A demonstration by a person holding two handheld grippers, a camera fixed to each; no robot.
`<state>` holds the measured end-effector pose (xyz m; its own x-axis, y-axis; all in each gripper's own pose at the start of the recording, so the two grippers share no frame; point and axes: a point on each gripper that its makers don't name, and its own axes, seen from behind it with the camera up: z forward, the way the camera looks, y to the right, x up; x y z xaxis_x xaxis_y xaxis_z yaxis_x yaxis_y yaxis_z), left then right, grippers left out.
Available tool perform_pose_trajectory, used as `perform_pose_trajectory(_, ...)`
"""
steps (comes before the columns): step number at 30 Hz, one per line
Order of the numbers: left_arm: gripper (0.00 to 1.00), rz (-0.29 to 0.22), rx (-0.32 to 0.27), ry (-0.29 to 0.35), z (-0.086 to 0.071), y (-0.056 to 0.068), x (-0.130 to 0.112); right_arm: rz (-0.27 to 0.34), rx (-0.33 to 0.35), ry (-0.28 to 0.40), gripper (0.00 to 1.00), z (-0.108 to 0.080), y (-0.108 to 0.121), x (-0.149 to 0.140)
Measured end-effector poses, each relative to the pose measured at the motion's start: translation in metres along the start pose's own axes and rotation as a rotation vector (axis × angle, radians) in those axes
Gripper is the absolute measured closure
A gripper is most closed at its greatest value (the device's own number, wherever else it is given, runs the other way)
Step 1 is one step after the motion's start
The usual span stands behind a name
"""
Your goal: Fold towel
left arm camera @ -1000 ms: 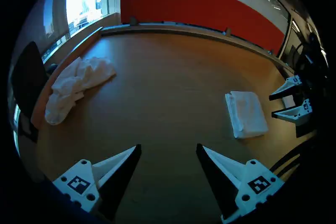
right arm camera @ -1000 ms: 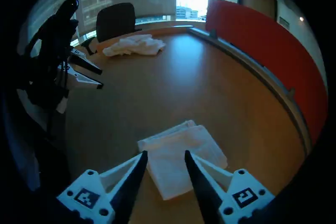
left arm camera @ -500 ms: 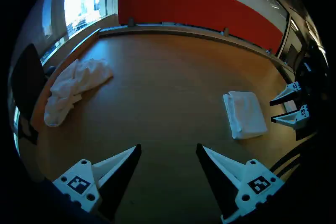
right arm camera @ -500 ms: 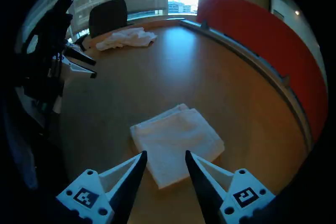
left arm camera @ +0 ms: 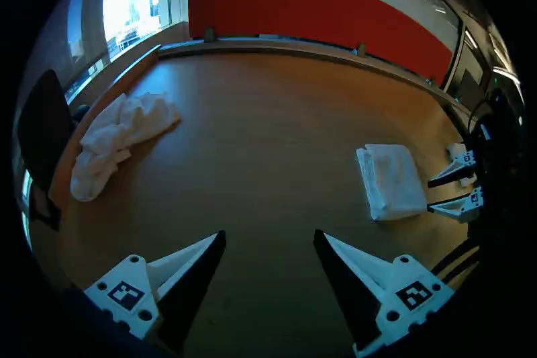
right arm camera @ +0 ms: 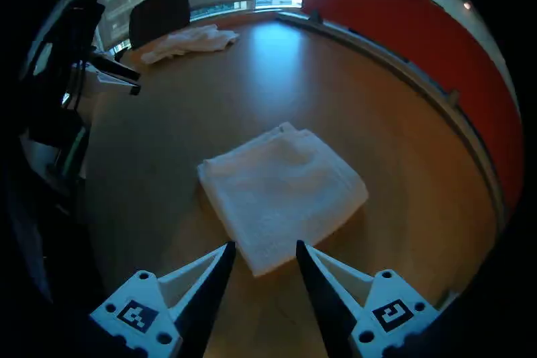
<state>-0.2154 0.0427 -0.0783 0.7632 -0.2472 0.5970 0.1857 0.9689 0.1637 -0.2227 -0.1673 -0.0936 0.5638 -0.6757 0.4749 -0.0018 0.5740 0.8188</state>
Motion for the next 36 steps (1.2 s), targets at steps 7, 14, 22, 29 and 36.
perform_pose_trajectory(7,0.03,0.003,0.0,-0.001,0.0,0.0,0.0,0.022,-0.019,-0.025,0.32,0.006,0.002,-0.019)
perform_pose_trajectory(14,0.03,0.004,-0.003,0.002,0.0,0.002,0.002,0.039,-0.027,-0.029,0.42,0.01,0.002,-0.024)
perform_pose_trajectory(22,0.03,0.006,-0.007,0.004,-0.001,0.005,0.002,0.057,-0.033,-0.035,0.73,0.014,-0.001,-0.029)
perform_pose_trajectory(29,0.03,0.008,-0.005,0.004,-0.001,0.004,0.002,0.072,-0.048,-0.034,0.9,0.013,0.001,-0.031)
perform_pose_trajectory(36,0.03,0.01,-0.008,0.005,-0.001,0.006,0.002,0.094,-0.036,-0.033,0.94,0.008,0.002,-0.029)
